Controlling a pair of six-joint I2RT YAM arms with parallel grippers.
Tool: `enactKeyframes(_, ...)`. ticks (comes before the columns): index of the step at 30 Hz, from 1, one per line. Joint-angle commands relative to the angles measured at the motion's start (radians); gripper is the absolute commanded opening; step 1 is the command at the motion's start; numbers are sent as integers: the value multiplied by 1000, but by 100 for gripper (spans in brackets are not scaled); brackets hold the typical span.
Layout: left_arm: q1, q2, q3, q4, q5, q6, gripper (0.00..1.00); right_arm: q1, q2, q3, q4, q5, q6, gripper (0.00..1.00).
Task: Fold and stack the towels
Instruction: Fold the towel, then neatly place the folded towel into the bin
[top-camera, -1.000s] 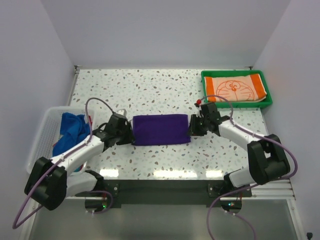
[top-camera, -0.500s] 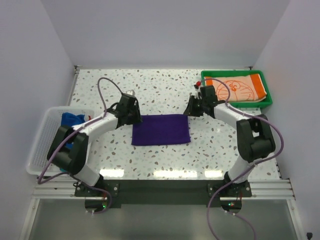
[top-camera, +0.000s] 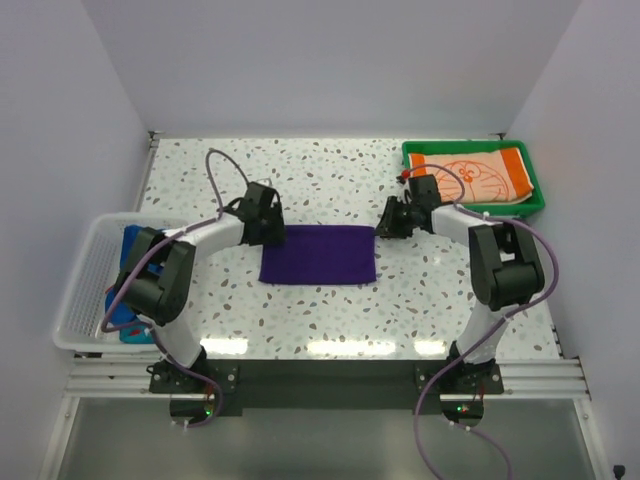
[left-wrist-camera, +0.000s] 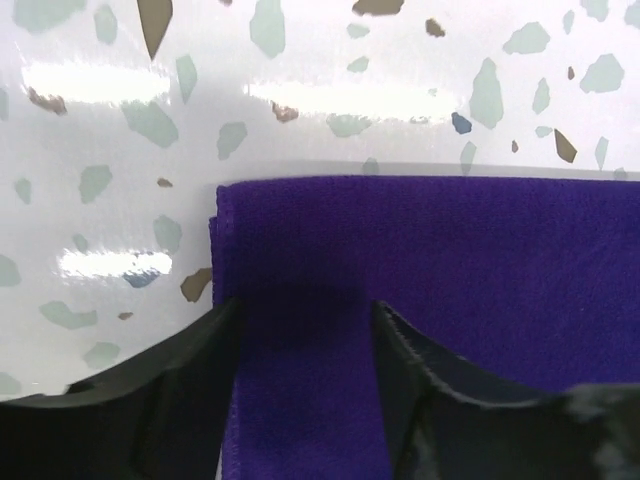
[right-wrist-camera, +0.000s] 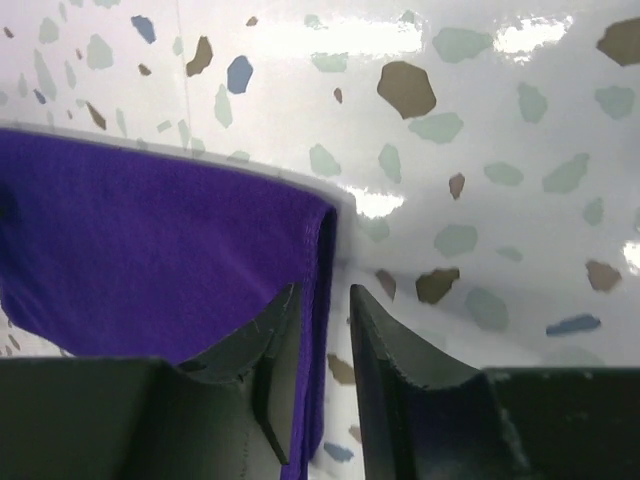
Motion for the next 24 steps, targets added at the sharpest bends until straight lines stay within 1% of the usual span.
enactKeyframes(1,-6,-35,106,-59,-41,85,62,-7,-146,41,-118,40,-41,32)
enactKeyframes(2,-13,-44,126,-68,-46,111,66,-8,-170,54,-147,59,-44,35)
enactKeyframes(3,-36,-59,167,-99,-61,122,73,-8,-211,58,-208,100,-46,52)
enactKeyframes(5,-69,-75,207,-134,-98,143,86,-16,-261,54,-261,143,-44,70)
enactKeyframes(6,-108,-90,238,-163,-133,152,95,-21,-309,48,-307,181,-43,86)
enactKeyframes(7,-131,-98,249,-176,-153,157,99,-25,-331,38,-325,203,-35,92)
enactKeyframes(8,-182,-105,259,-185,-171,162,100,-31,-353,17,-359,220,-34,97)
enactKeyframes(9,-208,-114,273,-203,-194,163,100,-34,-397,3,-371,253,-35,99)
enactKeyframes(11,-262,-114,289,-219,-216,151,100,-51,-434,-40,-397,283,-34,99)
enactKeyframes(12,-320,-105,307,-236,-246,148,100,-54,-449,-54,-417,301,-34,99)
enactKeyframes(13,-351,-95,319,-243,-265,146,100,-66,-481,-84,-425,338,-34,99)
enactKeyframes(14,-381,-82,334,-253,-285,143,100,-73,-498,-101,-428,350,-34,99)
enactKeyframes(15,-438,-49,367,-271,-311,142,100,-79,-512,-116,-428,350,-32,99)
enactKeyframes(16,-464,-29,385,-279,-312,142,98,-86,-543,-133,-425,370,-29,99)
enactKeyframes(17,-507,-6,410,-291,-312,143,95,-94,-555,-162,-425,384,-26,99)
enactKeyframes(18,-530,45,458,-318,-320,143,93,-100,-571,-178,-427,387,-23,99)
enactKeyframes(20,-587,89,503,-337,-335,157,89,-108,-601,-222,-422,402,-9,99)
enactKeyframes(21,-604,131,540,-346,-348,165,83,-114,-607,-241,-405,403,-8,99)
enactKeyframes(24,-647,203,595,-334,-320,197,75,-123,-606,-296,-356,361,8,99)
